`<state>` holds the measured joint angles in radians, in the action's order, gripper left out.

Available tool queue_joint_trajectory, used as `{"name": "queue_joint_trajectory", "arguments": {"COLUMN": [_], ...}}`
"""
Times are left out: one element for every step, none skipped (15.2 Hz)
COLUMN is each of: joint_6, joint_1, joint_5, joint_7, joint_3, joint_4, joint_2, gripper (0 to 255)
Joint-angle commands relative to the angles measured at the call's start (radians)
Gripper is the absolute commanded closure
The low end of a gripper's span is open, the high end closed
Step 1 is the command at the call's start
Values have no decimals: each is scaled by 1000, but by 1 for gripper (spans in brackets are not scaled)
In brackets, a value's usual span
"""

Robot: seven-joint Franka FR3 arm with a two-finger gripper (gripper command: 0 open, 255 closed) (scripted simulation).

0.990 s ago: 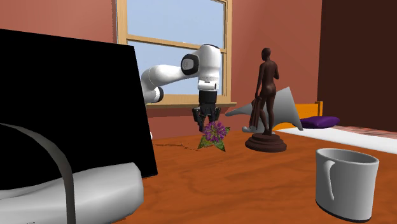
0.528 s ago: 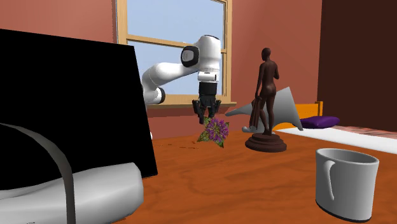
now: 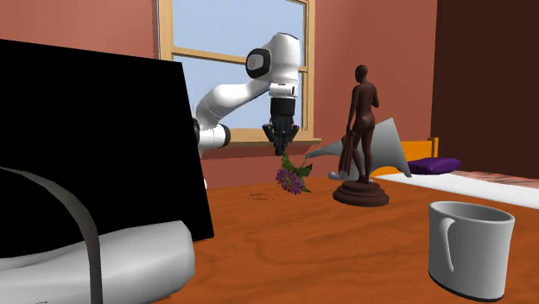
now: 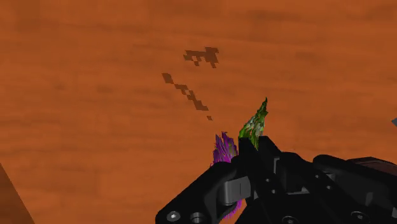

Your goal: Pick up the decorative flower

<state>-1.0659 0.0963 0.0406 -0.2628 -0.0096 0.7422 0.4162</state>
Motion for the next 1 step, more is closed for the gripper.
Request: {"name": "queue_joint_trajectory", "arguments": {"joint_6": [15], "joint_1": [2], "joint_5": [0], "joint_7": [1], "joint_3": [0], "joint_4": [-24], "joint_2": [9], "gripper": [255]}}
